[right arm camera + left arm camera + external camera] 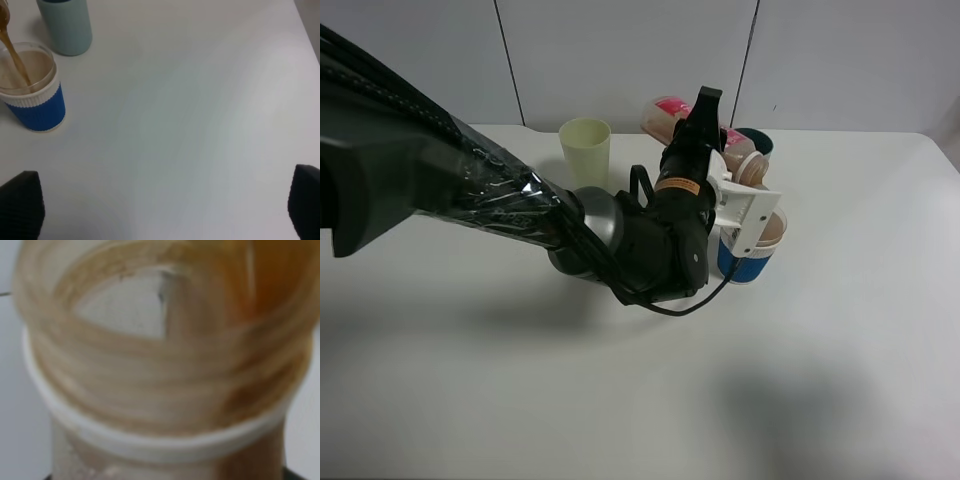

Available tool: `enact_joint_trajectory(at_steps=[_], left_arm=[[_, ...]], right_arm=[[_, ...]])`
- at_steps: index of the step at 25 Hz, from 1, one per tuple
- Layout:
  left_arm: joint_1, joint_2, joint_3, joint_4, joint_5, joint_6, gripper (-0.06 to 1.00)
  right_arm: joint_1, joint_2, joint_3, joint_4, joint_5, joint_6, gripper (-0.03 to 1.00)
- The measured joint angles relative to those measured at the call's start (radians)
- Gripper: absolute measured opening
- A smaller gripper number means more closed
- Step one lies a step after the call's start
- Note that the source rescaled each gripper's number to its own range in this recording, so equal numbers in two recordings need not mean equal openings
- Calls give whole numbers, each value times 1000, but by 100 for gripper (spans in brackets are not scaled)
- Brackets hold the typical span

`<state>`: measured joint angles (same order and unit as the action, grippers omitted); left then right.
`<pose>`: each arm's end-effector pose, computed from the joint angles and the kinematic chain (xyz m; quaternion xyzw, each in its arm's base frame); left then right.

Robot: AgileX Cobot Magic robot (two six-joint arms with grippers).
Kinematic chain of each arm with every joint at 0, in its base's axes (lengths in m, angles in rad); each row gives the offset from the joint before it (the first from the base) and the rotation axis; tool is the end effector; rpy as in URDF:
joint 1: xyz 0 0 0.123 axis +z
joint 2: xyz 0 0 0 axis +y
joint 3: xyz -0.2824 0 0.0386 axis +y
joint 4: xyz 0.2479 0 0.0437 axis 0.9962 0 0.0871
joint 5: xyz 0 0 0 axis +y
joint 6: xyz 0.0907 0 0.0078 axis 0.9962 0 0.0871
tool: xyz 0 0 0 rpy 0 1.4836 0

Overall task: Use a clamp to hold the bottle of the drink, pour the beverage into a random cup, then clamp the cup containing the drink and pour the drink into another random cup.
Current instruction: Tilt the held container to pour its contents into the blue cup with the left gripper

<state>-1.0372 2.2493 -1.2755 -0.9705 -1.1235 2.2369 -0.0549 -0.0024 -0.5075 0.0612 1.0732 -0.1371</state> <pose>0.2839 -0.3476 0.1369 0.5761 0.4180 0.4762 0.5163 -0.0064 0.0053 0.2783 -0.0366 0.8527 -0.0194 0.5207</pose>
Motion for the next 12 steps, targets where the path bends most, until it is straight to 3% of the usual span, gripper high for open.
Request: enact_joint_trajectory(at_steps=[12], left_arm=[[0,0,0,26,-11,34,3]], right_arm=[[0,0,0,0,0,0,92]])
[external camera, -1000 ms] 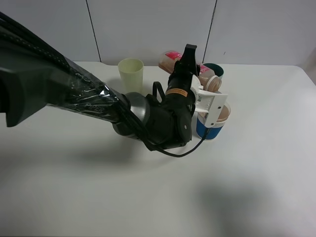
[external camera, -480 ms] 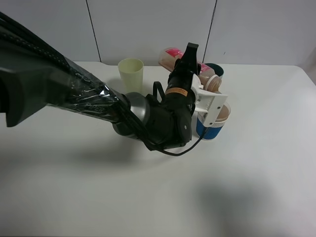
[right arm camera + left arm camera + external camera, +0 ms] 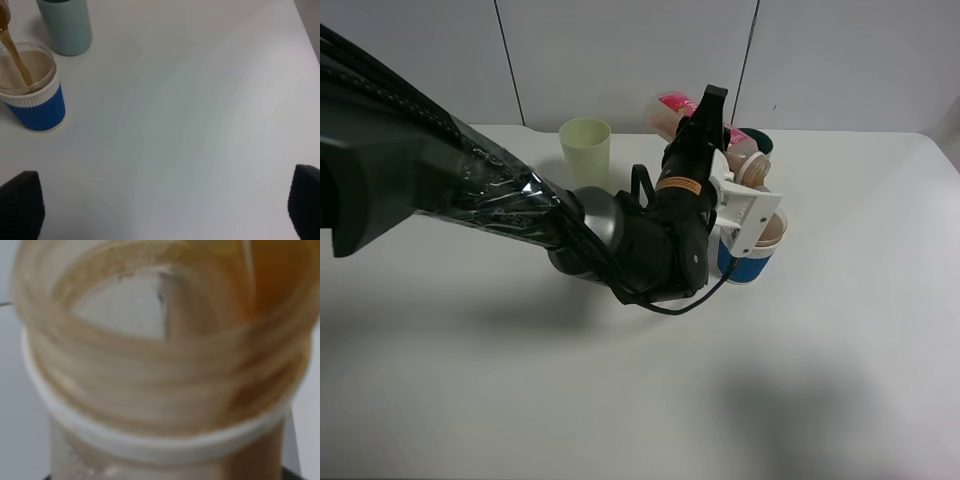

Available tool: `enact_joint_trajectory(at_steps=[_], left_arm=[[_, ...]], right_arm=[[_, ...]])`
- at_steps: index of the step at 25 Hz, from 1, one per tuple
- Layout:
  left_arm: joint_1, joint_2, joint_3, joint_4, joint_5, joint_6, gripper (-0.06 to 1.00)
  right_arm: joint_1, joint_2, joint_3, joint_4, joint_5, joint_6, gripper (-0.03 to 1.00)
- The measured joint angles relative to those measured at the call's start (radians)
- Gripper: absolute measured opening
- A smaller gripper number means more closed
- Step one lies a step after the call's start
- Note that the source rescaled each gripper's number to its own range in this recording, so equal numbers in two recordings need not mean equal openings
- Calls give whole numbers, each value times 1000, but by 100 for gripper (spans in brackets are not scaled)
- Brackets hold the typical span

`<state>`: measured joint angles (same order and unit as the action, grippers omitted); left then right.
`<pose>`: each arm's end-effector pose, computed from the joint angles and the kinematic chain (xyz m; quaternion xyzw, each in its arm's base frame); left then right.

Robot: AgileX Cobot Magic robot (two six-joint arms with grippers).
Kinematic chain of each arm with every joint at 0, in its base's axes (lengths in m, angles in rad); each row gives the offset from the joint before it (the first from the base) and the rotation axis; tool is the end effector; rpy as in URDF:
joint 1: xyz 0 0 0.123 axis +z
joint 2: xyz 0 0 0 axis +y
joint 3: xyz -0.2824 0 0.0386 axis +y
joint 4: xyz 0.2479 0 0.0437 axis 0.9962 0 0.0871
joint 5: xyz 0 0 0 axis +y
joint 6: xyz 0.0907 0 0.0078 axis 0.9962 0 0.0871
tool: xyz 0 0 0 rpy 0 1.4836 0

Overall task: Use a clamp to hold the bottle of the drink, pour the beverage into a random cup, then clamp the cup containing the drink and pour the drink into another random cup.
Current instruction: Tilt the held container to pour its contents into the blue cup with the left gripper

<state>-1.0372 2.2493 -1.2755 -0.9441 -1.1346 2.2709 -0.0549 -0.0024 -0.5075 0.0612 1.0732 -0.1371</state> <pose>0.2837 -0.3489 0.1388 0.5820 0.3962 0.4894 0.5146 -0.0064 0.0053 0.2783 -0.0366 0.8527 -0.0194 0.5207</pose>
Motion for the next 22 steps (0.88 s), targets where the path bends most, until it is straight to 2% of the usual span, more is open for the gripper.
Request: enact_joint_trajectory(at_steps=[10,22], left_arm=[[0,0,0,37,-12,18,3],[0,0,0,41,-20,26,3]], right_arm=[[0,0,0,0,0,0,92],[0,0,0,0,0,0,92]])
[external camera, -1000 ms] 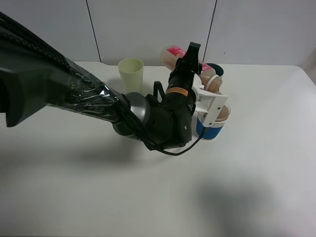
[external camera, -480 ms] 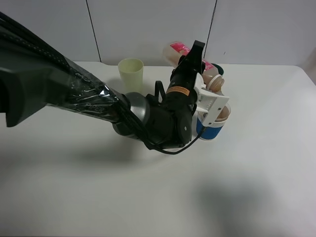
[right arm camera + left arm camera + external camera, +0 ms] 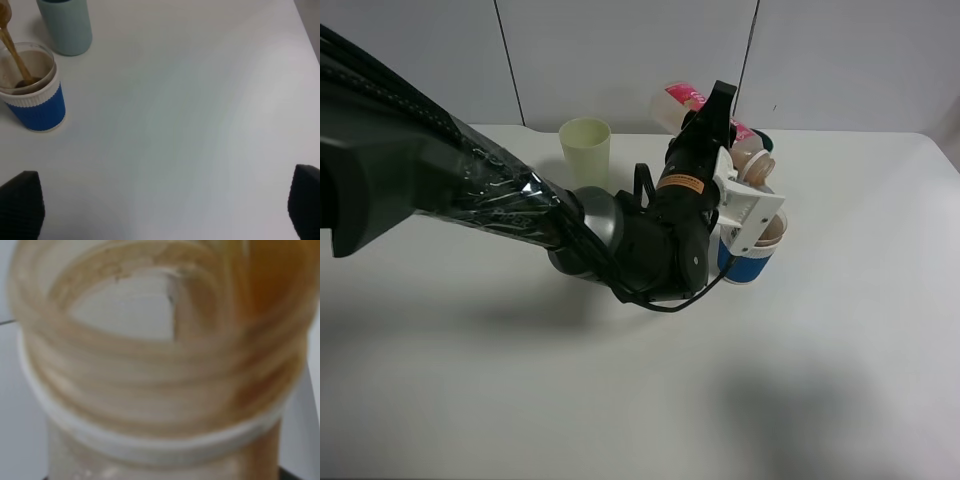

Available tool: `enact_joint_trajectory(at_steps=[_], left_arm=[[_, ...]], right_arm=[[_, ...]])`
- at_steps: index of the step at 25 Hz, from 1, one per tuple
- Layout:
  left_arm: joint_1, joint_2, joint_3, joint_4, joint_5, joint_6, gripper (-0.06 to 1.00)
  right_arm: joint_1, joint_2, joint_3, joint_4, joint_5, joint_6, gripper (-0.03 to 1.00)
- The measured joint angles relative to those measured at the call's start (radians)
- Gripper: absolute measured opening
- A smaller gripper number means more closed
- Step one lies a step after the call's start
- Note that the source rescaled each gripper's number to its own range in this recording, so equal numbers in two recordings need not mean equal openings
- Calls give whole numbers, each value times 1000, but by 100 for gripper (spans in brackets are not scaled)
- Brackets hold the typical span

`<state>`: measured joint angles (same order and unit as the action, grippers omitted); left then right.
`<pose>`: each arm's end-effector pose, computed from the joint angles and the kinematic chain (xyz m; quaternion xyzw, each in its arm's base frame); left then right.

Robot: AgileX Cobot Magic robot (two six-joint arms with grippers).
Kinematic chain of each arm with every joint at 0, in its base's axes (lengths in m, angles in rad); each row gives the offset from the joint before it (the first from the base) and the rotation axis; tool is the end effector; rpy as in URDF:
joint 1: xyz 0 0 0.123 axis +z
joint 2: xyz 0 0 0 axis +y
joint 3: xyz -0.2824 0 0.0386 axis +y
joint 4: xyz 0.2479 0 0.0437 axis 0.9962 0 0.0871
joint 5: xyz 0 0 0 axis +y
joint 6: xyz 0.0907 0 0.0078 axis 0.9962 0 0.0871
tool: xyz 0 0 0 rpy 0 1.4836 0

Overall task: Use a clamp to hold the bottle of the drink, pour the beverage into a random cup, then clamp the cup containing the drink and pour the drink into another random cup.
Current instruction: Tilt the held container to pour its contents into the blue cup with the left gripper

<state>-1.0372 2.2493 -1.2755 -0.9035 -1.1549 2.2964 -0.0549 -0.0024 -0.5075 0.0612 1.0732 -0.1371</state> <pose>0.2831 -0.3508 0.1421 0.5835 0.3703 0.5036 0.5184 -0.0064 0.0053 0.2783 -0.0366 0.8527 -0.0194 0.5207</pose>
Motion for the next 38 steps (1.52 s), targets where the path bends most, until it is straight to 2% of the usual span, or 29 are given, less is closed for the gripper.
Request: enact_joint_trajectory(at_steps=[17,38], left_arm=[[8,0,0,0,-44,4,3],[8,0,0,30,-50,78,3]], right_arm=[[0,0,0,0,0,0,92],[0,0,0,0,0,-1,92]])
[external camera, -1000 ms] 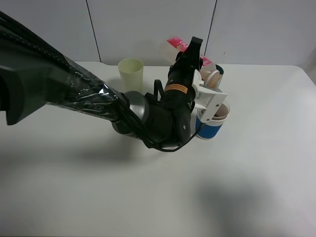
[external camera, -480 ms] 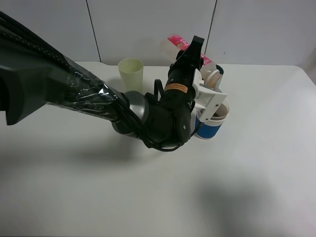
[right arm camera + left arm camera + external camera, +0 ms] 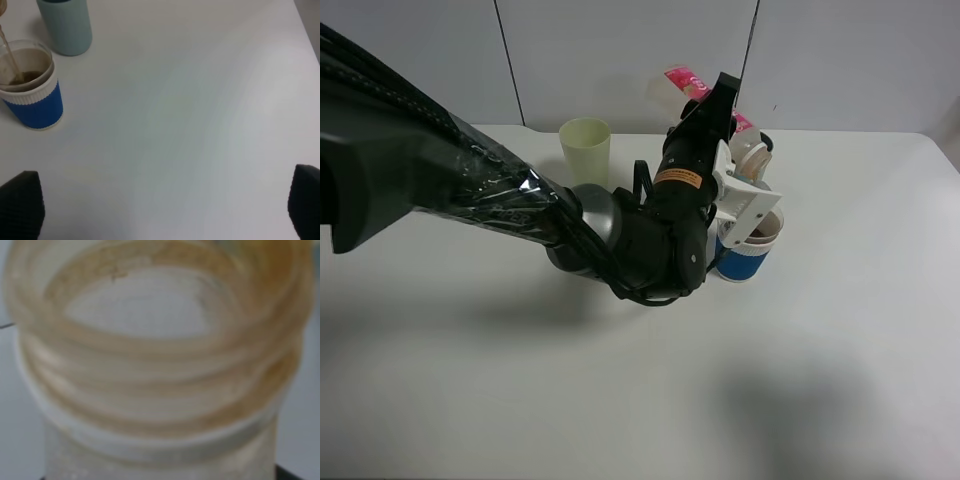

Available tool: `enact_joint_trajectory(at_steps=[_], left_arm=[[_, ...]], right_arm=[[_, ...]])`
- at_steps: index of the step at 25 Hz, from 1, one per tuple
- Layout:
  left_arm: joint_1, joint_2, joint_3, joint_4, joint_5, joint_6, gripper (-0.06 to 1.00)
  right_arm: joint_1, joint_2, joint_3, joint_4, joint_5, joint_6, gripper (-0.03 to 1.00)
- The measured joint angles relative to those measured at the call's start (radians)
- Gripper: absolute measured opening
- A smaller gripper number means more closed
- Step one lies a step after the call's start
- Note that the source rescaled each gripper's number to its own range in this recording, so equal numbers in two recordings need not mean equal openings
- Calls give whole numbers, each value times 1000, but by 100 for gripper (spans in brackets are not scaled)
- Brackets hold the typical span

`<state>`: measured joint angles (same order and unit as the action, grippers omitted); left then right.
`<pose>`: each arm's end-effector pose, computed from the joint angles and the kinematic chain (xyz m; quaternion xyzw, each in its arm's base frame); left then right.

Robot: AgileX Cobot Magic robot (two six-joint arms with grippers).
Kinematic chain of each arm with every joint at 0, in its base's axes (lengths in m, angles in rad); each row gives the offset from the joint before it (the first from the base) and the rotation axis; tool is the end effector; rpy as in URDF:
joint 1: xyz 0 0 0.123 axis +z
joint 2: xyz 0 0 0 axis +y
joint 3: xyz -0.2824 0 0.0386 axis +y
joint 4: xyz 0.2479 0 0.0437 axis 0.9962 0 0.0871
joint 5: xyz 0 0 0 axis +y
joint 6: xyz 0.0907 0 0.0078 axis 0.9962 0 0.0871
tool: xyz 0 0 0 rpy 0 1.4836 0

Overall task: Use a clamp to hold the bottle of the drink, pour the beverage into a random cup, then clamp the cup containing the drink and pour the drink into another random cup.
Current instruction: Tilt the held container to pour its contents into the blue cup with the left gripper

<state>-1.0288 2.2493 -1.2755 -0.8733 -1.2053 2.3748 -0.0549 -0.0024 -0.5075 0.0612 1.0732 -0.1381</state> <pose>0.2857 -0.3483 0.1474 0.5798 0.3358 0.5429 0.5063 -0.0064 0.0053 0.2783 -0.0370 0.8527 -0.0197 0.5207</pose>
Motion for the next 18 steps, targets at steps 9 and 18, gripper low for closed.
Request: enact_joint_trajectory(at_steps=[9,18], left_arm=[[0,0,0,0,0,37,3],[0,0,0,-20,58,-45,3]], right_arm=[[0,0,0,0,0,0,92],[0,0,0,0,0,1,92]])
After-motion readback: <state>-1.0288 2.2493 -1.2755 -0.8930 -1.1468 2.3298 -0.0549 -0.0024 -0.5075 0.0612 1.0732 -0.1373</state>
